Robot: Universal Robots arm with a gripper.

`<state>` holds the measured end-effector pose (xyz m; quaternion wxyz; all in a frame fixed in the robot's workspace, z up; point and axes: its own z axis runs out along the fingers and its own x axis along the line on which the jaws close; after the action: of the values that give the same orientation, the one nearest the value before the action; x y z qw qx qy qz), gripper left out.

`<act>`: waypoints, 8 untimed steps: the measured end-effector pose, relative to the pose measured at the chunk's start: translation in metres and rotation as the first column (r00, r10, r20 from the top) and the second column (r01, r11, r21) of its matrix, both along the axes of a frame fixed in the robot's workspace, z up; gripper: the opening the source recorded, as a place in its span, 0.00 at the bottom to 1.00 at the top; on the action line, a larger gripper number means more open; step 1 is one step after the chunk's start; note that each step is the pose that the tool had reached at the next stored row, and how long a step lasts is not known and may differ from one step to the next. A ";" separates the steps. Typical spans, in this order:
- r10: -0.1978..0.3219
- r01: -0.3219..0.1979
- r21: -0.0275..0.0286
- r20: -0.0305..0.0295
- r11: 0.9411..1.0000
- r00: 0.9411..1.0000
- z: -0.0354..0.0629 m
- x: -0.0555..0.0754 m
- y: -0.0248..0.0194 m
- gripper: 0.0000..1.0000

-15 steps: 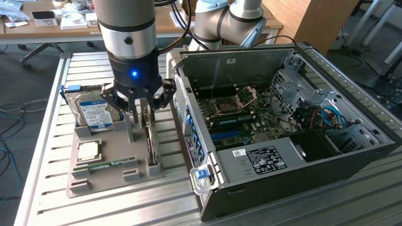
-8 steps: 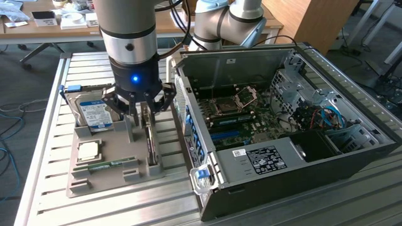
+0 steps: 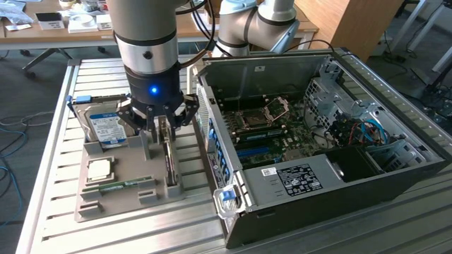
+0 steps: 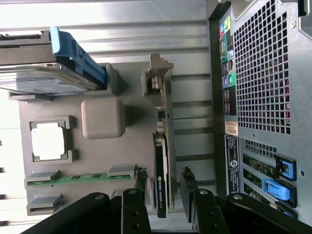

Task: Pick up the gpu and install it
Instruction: 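Pick up the gpu and move the gpu toward the slot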

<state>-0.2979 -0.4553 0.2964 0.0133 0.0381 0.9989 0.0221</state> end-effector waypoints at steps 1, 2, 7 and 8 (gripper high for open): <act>0.000 0.000 0.000 0.000 1.000 1.000 0.0000 0.000 0.0000 0.42; 0.000 0.000 0.000 0.000 1.000 1.000 0.0001 0.000 0.0000 0.42; 0.000 0.000 0.000 0.000 1.000 1.000 0.0000 0.000 0.0000 0.42; 0.000 0.000 0.000 0.000 1.000 1.000 0.0001 0.000 0.0000 0.42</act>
<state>-0.2978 -0.4553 0.2965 0.0133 0.0381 0.9989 0.0221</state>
